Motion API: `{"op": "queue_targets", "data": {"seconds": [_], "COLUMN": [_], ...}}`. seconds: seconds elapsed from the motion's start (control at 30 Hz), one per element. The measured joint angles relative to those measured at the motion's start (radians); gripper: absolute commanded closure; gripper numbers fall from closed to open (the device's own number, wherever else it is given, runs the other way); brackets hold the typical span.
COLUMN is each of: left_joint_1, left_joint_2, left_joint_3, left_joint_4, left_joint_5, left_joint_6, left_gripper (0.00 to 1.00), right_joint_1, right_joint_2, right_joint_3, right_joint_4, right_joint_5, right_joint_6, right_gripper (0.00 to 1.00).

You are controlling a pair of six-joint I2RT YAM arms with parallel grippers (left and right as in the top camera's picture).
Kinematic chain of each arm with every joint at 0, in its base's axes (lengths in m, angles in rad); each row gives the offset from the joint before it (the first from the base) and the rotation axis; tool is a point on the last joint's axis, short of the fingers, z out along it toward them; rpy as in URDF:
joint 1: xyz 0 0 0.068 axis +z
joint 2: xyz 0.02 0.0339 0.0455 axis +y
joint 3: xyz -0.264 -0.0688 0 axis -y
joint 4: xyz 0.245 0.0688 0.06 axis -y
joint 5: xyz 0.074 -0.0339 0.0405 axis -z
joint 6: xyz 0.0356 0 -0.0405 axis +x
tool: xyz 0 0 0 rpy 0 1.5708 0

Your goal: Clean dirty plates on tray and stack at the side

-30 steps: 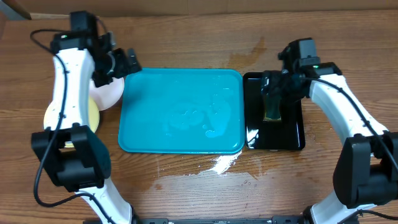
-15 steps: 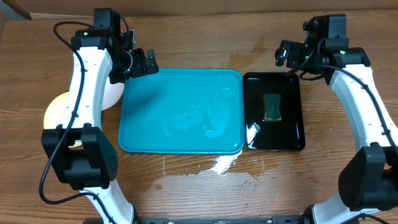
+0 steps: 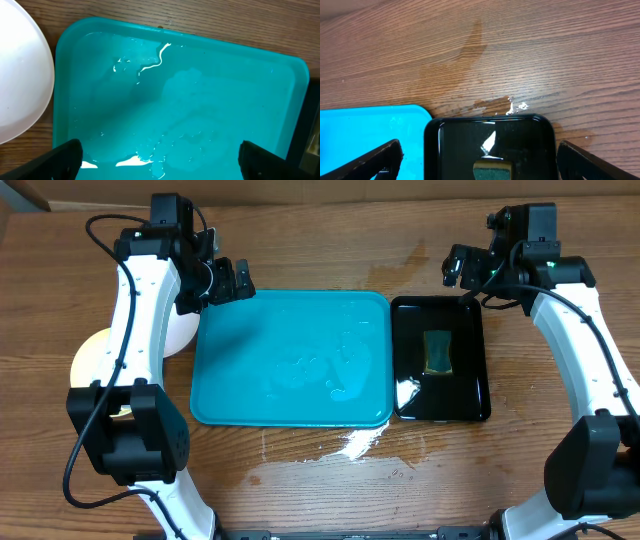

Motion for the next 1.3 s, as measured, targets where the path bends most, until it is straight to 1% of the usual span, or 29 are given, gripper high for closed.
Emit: {"op": "queue_targets", "data": {"seconds": [0.3,0.43,0.47,0.6,0.7,0.9,0.93,1.0,1.07,1.2,1.3], "left_joint_1": [0.0,0.0,0.0,0.0,0.0,0.0,0.0,0.0,0.0,0.0,0.0], "left_joint_2": [0.0,0.0,0.0,0.0,0.0,0.0,0.0,0.0,0.0,0.0,0.0], "left_joint_3": [0.0,0.0,0.0,0.0,0.0,0.0,0.0,0.0,0.0,0.0,0.0], "left_joint_4": [0.0,0.0,0.0,0.0,0.0,0.0,0.0,0.0,0.0,0.0,0.001], "left_joint_5": [0.0,0.0,0.0,0.0,0.0,0.0,0.0,0.0,0.0,0.0,0.0], "left_joint_6": [0.0,0.0,0.0,0.0,0.0,0.0,0.0,0.0,0.0,0.0,0.0], "left_gripper": [0.0,0.0,0.0,0.0,0.0,0.0,0.0,0.0,0.0,0.0,0.0], "right_joint_1": [0.003,0.015,0.021,0.026,0.026,0.026,0.026,0.026,0.026,0.026,0.026], "right_joint_2": [-0.014,-0.12,-0.192,-0.381,-0.589,-0.856,-0.925,-0.991,-1.08,-1.256,-1.368], "right_joint_3": [0.0,-0.003,-0.003,-0.003,-0.001,-0.004,-0.018,-0.038,-0.088,-0.257,-0.425], "right_joint_4": [-0.026,-0.026,-0.026,-0.024,-0.019,-0.014,-0.008,-0.006,-0.003,-0.002,0.069], "right_joint_5": [0.0,0.002,0.002,0.001,0.0,0.009,0.019,0.029,0.043,0.08,0.097], "right_joint_6": [-0.001,0.0,-0.001,0.0,0.0,-0.001,-0.001,-0.001,-0.001,-0.002,-0.002], "right_gripper": [0.0,0.0,0.0,0.0,0.0,0.0,0.0,0.0,0.0,0.0,0.0]}}
